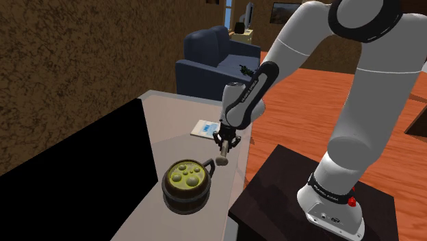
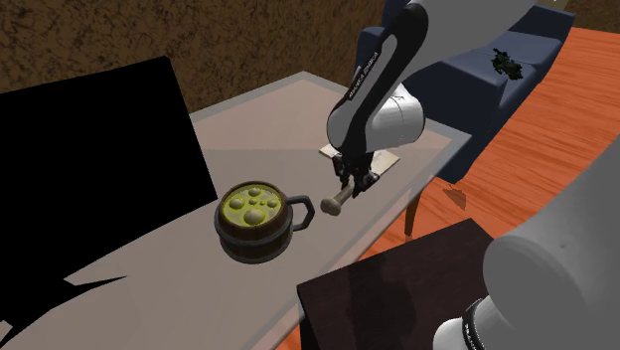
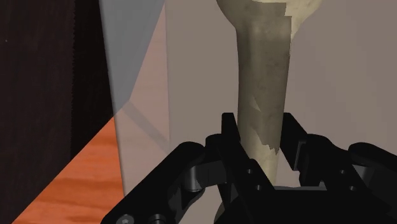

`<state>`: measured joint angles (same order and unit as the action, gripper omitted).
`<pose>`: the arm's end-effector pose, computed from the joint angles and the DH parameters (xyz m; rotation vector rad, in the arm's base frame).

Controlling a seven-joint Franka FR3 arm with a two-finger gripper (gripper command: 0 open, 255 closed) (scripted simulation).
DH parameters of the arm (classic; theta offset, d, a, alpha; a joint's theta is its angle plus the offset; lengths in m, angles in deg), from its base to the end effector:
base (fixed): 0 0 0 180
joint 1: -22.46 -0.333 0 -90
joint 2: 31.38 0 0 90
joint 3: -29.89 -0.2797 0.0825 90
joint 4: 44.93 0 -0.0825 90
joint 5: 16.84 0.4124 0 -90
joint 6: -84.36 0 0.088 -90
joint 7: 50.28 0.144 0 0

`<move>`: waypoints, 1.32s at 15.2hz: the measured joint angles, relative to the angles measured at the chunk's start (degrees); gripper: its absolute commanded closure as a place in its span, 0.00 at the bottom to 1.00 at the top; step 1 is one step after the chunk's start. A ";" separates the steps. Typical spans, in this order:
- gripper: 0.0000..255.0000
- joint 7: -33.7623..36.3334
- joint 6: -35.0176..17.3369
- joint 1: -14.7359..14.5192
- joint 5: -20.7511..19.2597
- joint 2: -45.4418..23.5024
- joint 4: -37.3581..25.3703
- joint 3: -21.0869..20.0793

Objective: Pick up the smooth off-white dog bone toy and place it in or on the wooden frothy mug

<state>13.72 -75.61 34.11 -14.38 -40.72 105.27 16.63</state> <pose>0.4380 0.0184 0.0967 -2.6092 1.6584 0.0293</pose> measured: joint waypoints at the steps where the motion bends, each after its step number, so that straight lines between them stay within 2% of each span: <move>1: 1.00 -0.35 1.02 0.17 0.48 1.08 0.04 -0.22; 11: 1.00 -2.35 9.91 0.47 3.91 10.22 0.12 -1.13; 20: 1.00 -3.05 17.91 0.32 5.26 16.63 -1.54 -0.93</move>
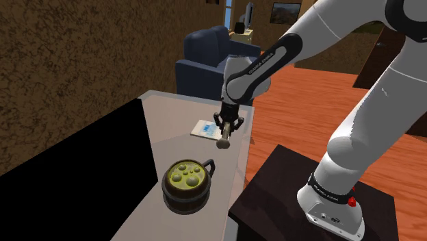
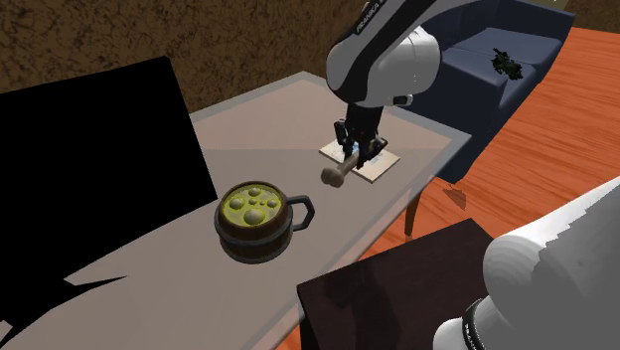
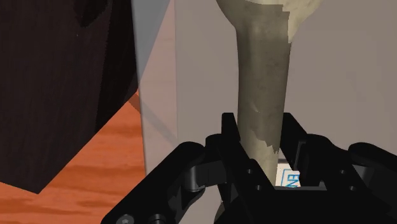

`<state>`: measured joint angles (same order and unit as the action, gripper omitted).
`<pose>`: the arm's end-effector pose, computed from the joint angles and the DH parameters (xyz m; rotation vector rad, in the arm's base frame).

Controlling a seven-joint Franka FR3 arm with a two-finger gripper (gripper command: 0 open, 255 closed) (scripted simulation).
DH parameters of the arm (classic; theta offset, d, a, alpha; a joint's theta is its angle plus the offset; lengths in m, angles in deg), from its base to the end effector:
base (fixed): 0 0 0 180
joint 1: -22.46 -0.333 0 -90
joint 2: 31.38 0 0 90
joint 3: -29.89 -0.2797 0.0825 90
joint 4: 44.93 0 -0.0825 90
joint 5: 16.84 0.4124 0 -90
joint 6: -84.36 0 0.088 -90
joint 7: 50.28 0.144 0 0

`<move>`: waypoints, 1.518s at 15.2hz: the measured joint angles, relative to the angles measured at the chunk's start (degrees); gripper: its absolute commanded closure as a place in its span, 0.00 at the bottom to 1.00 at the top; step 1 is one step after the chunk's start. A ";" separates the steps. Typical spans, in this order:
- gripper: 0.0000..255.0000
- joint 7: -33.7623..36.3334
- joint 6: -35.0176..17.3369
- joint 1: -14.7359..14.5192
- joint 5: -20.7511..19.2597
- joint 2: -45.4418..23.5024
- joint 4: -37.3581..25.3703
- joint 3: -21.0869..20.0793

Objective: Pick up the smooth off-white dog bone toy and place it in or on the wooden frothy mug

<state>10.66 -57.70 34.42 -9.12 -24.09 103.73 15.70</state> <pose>0.4574 0.0155 0.2056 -2.6094 1.6585 0.0292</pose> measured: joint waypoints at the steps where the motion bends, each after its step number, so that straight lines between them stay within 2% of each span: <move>1: 1.00 0.01 1.09 -0.04 0.10 0.74 -0.37 0.02; 13: 1.00 0.18 11.27 -0.50 0.97 7.93 -3.44 0.37; 23: 1.00 15.15 11.02 -6.75 2.69 5.69 -6.74 -9.59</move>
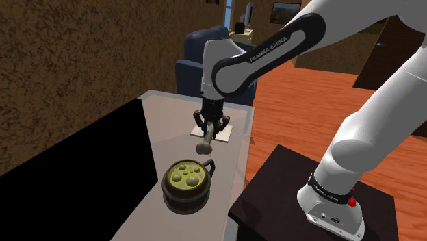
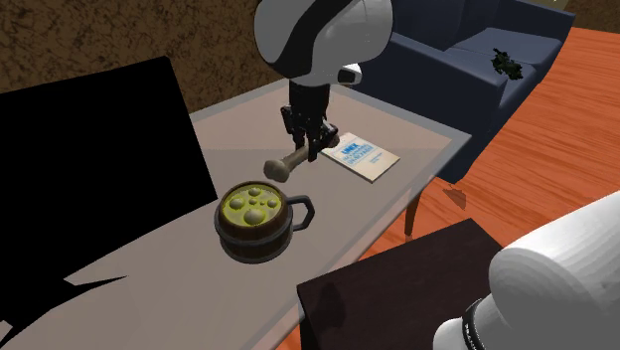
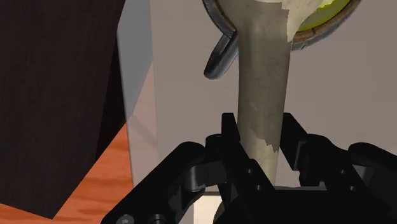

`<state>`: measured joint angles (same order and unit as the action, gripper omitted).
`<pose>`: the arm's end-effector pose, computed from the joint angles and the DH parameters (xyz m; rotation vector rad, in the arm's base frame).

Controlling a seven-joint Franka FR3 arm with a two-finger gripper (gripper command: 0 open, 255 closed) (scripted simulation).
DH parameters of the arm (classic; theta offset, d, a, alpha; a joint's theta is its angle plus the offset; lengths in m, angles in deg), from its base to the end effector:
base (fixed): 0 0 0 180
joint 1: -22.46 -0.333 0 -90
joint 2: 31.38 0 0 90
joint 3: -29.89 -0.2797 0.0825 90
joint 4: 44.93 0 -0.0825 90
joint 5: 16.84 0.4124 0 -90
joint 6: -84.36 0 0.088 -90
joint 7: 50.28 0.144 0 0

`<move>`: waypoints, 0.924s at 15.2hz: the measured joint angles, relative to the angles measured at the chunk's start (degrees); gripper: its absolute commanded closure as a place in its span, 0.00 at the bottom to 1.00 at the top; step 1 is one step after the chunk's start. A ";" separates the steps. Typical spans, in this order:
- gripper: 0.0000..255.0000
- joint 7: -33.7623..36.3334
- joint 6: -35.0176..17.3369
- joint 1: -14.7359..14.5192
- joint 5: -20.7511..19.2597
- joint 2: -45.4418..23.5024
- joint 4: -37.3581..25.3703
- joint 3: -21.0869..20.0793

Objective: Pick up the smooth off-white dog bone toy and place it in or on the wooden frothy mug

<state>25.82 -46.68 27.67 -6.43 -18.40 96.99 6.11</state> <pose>0.4580 0.1536 0.2794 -2.6110 1.6564 0.0293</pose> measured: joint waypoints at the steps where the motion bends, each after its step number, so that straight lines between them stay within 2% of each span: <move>1: 1.00 1.26 -0.02 -0.42 -0.04 -0.38 -0.46 -0.78; 7: 1.00 12.36 -0.45 -3.37 -2.38 -5.82 -5.97 -7.22; 14: 1.00 16.01 -4.95 -3.80 -4.89 -10.05 -5.35 -8.77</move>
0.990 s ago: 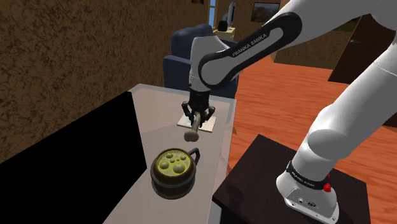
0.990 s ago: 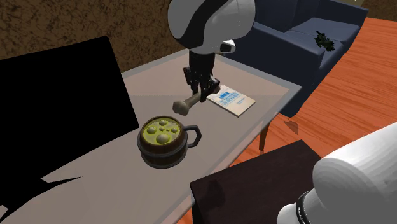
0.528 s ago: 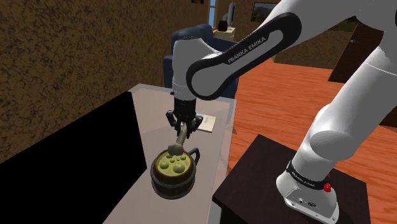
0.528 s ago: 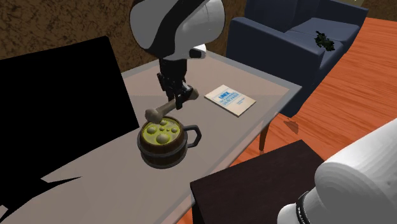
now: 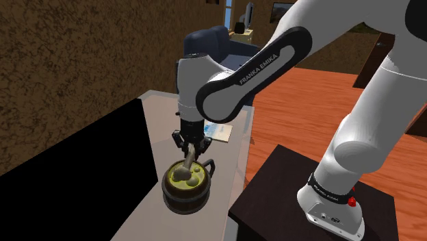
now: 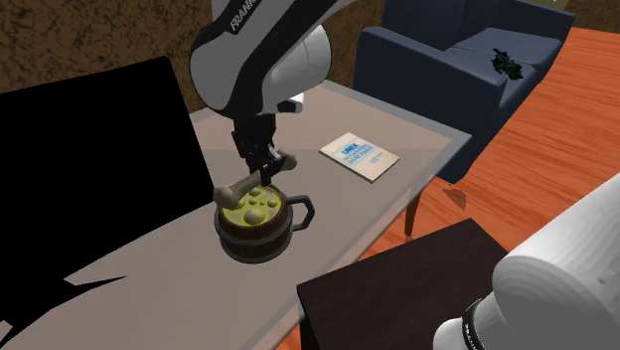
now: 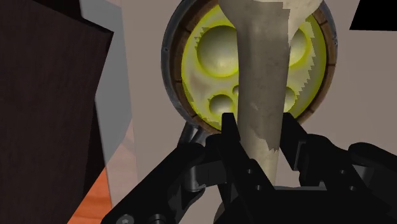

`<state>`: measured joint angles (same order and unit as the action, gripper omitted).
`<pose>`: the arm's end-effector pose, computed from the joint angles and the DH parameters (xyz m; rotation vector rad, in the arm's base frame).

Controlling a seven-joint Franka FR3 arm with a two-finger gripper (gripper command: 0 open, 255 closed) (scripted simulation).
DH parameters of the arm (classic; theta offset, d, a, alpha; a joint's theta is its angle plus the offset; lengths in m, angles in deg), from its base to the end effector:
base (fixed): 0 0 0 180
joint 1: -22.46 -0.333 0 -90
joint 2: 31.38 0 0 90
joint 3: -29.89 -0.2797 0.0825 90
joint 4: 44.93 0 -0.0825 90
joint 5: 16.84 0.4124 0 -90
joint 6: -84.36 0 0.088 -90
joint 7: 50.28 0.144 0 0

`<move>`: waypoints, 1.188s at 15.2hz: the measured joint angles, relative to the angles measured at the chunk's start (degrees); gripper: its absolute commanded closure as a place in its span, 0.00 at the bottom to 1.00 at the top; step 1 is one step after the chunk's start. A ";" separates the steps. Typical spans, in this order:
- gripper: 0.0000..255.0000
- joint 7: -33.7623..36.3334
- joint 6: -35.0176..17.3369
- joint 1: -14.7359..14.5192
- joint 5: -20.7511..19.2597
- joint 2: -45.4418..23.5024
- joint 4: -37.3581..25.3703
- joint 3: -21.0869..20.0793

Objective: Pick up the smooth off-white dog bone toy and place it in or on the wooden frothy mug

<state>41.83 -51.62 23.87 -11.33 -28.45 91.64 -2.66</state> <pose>0.4418 0.2680 0.2473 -2.6100 1.6588 0.0302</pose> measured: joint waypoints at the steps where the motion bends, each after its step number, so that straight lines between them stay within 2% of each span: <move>1: 1.00 0.39 -0.95 -0.04 -0.39 -0.61 0.40 -0.12; 8: 1.00 2.73 -6.35 0.01 -3.90 -5.28 1.78 -0.12; 14: 1.00 2.80 -6.73 0.01 -4.04 -5.45 1.99 -0.10; 15: 0.00 2.80 -6.74 0.01 -4.05 -5.45 1.99 -0.10; 18: 0.00 2.80 -6.74 0.01 -4.05 -5.45 1.99 -0.10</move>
<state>44.63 -58.37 23.87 -15.37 -33.89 93.63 -2.76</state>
